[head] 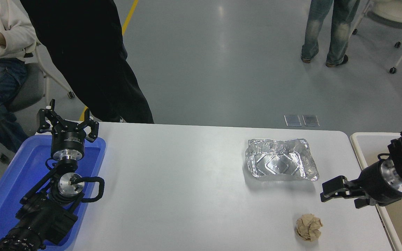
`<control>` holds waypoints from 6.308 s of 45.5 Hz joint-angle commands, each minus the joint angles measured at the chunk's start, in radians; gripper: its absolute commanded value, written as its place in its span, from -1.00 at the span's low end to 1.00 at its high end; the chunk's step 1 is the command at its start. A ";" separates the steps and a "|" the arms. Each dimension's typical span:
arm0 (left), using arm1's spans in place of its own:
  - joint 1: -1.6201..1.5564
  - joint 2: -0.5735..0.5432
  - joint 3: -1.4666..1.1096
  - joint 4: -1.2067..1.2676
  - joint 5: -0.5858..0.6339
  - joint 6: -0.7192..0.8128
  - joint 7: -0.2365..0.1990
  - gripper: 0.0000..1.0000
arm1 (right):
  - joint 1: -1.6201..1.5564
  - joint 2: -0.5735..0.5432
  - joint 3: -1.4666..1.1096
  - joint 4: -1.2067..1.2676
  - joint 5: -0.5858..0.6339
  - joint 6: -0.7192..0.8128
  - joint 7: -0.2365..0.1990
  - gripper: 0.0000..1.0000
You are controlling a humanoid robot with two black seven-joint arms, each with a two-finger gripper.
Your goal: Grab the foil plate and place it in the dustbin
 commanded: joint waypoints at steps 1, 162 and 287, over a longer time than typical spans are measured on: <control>0.000 0.001 -0.001 0.000 0.000 0.000 0.000 0.98 | -0.075 0.087 0.049 -0.112 -0.015 -0.040 0.002 1.00; 0.000 0.001 0.001 0.000 0.000 0.001 0.001 0.98 | -0.760 0.618 0.283 -1.200 -0.139 -0.466 0.077 -1.00; 0.000 0.001 0.001 0.000 0.000 0.000 0.001 0.98 | 0.084 -0.449 -0.163 -0.581 0.734 -0.543 -0.075 -1.00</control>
